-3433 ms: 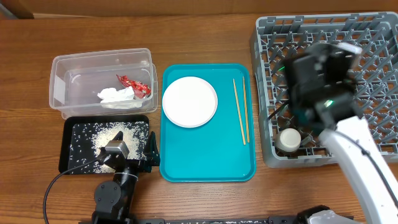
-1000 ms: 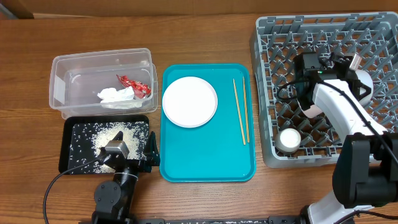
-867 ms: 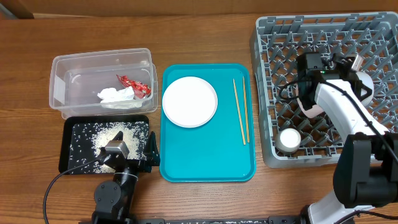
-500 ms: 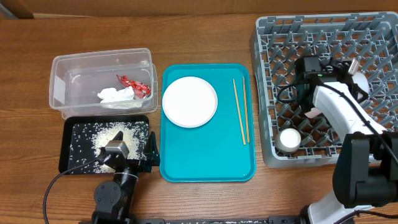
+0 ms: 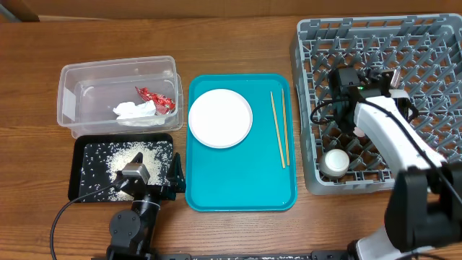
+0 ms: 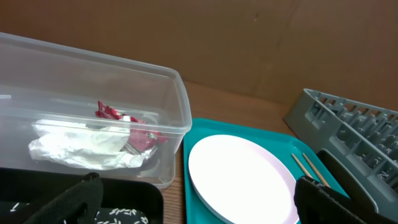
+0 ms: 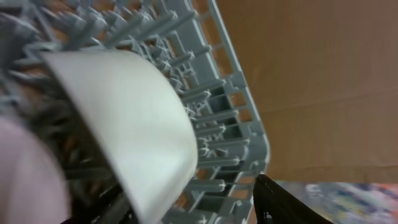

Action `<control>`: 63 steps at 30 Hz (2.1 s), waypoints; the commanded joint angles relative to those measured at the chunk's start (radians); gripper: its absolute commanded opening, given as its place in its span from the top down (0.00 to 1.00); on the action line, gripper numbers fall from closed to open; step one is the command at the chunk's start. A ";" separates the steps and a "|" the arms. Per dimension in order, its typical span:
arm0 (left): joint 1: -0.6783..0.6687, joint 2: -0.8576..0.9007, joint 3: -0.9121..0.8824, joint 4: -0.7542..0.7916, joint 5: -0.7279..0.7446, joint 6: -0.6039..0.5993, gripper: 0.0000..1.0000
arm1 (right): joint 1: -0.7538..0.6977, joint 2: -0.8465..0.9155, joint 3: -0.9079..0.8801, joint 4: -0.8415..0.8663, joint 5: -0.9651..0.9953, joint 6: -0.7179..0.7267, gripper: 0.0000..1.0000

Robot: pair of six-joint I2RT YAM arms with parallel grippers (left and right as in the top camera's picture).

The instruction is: Sort waste into correct bins and load items into the dishwasher

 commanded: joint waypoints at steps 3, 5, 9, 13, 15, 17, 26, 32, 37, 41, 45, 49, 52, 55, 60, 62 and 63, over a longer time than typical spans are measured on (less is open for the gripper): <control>0.005 -0.010 -0.004 0.001 0.011 -0.011 0.00 | 0.101 -0.180 0.175 -0.082 -0.265 0.009 0.45; 0.005 -0.010 -0.004 0.001 0.011 -0.011 0.00 | 0.161 -0.211 0.217 -0.119 -0.373 0.009 0.46; 0.005 -0.010 -0.004 0.001 0.011 -0.011 0.00 | 0.286 -0.233 0.228 -0.153 -0.596 0.009 0.44; 0.005 -0.010 -0.004 0.001 0.011 -0.011 0.00 | 0.366 -0.222 0.220 -0.117 -0.977 0.009 0.39; 0.005 -0.010 -0.004 0.001 0.011 -0.011 0.00 | 0.391 -0.212 0.200 -0.069 -1.117 0.010 0.39; 0.005 -0.010 -0.004 0.001 0.011 -0.011 0.00 | 0.411 -0.201 0.164 -0.013 -1.180 0.022 0.40; 0.005 -0.010 -0.004 0.001 0.011 -0.011 0.00 | 0.436 -0.048 0.037 0.098 -1.107 0.066 0.57; 0.005 -0.010 -0.004 0.001 0.011 -0.011 0.00 | 0.436 0.122 0.029 0.148 -0.951 0.066 0.58; 0.005 -0.010 -0.004 0.001 0.011 -0.011 0.00 | 0.432 0.225 0.029 0.198 -0.880 0.066 0.61; 0.005 -0.010 -0.004 0.001 0.011 -0.011 0.00 | 0.430 0.262 0.029 0.230 -0.872 0.066 0.61; 0.005 -0.010 -0.004 0.001 0.011 -0.011 0.00 | 0.429 0.291 0.026 0.234 -0.897 0.065 0.71; 0.005 -0.010 -0.004 0.001 0.011 -0.011 0.00 | 0.429 0.296 0.019 0.201 -0.953 0.063 0.93; 0.005 -0.010 -0.004 0.001 0.011 -0.011 0.00 | 0.429 0.276 0.023 0.171 -0.991 0.063 0.96; 0.005 -0.010 -0.004 0.001 0.011 -0.011 0.00 | 0.426 0.220 0.047 0.133 -0.975 0.061 0.96; 0.005 -0.010 -0.004 0.001 0.011 -0.011 0.00 | 0.419 0.039 0.113 0.096 -0.969 0.005 0.96; 0.005 -0.010 -0.004 0.001 0.011 -0.011 0.00 | 0.413 -0.042 0.129 0.104 -0.936 -0.006 0.96; 0.005 -0.010 -0.004 0.001 0.011 -0.011 0.00 | 0.408 -0.082 0.131 0.109 -0.898 -0.006 0.96</control>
